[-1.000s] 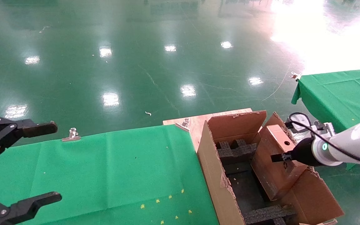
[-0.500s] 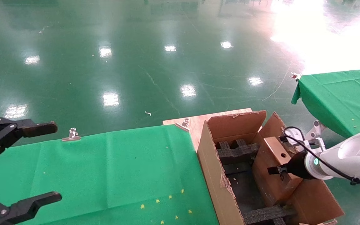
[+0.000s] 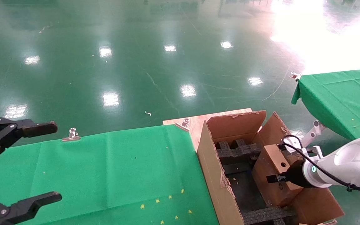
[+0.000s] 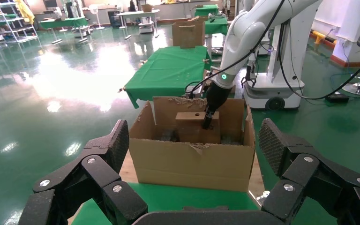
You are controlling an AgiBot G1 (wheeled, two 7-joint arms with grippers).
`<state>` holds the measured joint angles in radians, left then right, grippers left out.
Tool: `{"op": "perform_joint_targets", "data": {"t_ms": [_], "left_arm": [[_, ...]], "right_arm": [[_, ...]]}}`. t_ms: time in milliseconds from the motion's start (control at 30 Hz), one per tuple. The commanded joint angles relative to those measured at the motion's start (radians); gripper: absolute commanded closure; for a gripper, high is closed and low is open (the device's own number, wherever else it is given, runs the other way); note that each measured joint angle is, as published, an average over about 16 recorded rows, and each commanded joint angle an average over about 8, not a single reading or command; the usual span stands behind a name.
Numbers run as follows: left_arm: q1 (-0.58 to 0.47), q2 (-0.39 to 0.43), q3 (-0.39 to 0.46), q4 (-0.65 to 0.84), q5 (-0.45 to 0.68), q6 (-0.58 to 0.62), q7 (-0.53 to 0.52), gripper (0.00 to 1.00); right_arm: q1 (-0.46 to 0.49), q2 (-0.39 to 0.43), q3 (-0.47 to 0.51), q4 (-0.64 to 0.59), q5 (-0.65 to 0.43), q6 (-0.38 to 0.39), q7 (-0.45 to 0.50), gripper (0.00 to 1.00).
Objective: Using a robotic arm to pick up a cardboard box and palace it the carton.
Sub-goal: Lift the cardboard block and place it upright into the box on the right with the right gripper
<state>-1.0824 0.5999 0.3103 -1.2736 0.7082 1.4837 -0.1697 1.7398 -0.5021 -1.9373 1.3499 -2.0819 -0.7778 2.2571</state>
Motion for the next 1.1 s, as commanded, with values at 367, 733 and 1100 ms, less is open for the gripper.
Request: {"op": "perform_joint_targets", "data": {"t_ms": [367,733,1100], "left_arm": [[0.0,0.0,0.0,0.0,0.0,0.0,0.0,0.0],[0.0,0.0,0.001,0.0,-0.001,0.0,0.0,0.0],[0.0,0.0,0.001,0.0,-0.001,-0.001,0.0,0.0]], "right_arm": [[-0.033,-0.016,-0.012,-0.012,0.021,0.008,-0.002,1.0],[-0.045,-0.038,-0.014,-0.056,0.04,0.033,-0.038,0.69],[-0.047,-0.043,-0.014,-0.067,0.048,0.038,-0.048,0.0]]}}
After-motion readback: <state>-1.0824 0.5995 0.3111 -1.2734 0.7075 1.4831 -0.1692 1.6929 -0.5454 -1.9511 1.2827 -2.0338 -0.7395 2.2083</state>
